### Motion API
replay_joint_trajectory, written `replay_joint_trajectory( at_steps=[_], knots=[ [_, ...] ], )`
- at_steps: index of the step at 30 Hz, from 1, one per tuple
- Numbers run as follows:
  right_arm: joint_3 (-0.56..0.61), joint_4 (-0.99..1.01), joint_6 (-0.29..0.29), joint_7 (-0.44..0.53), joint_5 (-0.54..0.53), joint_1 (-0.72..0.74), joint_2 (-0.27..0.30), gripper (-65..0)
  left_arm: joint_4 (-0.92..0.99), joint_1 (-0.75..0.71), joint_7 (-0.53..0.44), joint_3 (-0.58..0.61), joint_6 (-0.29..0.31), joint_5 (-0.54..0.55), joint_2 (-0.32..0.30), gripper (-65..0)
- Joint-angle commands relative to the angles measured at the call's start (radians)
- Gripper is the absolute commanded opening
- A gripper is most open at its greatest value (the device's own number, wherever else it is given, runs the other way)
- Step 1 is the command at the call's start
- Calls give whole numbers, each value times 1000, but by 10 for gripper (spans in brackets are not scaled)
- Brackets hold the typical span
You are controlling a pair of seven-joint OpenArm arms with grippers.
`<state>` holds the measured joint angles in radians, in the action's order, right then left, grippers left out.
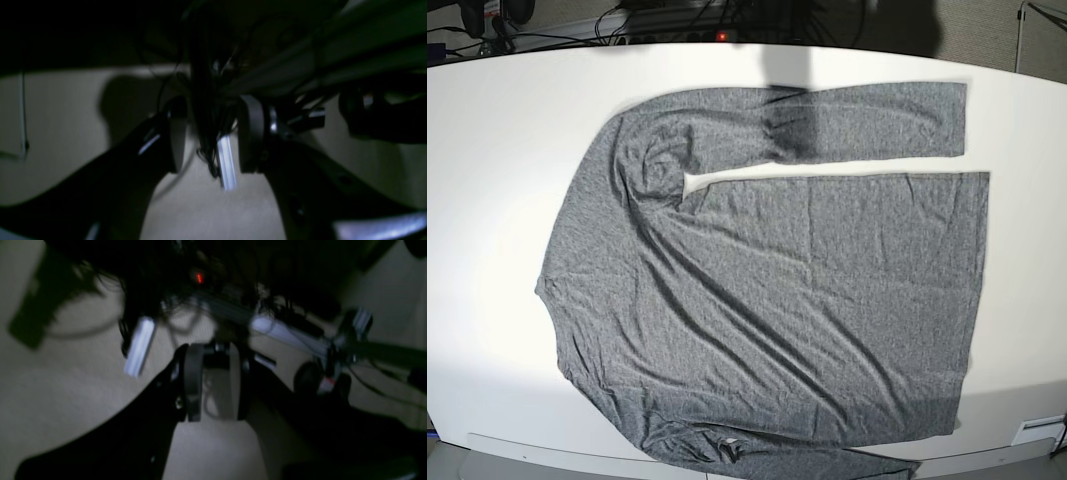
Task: Fold the T-shirt properly
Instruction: 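Move both grippers over the grey shirt's shoulder and sleeve edge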
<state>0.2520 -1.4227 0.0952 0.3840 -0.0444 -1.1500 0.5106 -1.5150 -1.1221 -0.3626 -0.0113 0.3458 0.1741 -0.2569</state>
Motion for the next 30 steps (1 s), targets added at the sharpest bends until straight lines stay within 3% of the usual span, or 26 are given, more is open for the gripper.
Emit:
replay_joint_trajectory(
  at_steps=[1,6,8,16,25,30],
  knots=[
    [-4,-31,37,24,0,-14,16,-500,-49,-32,-29,-1,6,3,-4,-401],
    [-4,-142,179,23,0,-14,21,-500,-226,-79,-26,-36,3,3,-4,-401],
    [-4,-171,196,23,23,-14,21,-500,-277,-94,-22,-70,3,3,-4,-401],
    [-4,-262,214,23,71,32,21,-500,-336,-99,-20,-209,2,3,-4,-401],
    [-4,-274,239,38,67,165,15,-500,-337,-80,-39,-224,2,3,-4,-401],
    [-3,-294,243,79,67,315,-6,-500,-337,32,-73,-224,3,3,-4,-400]
  ],
)
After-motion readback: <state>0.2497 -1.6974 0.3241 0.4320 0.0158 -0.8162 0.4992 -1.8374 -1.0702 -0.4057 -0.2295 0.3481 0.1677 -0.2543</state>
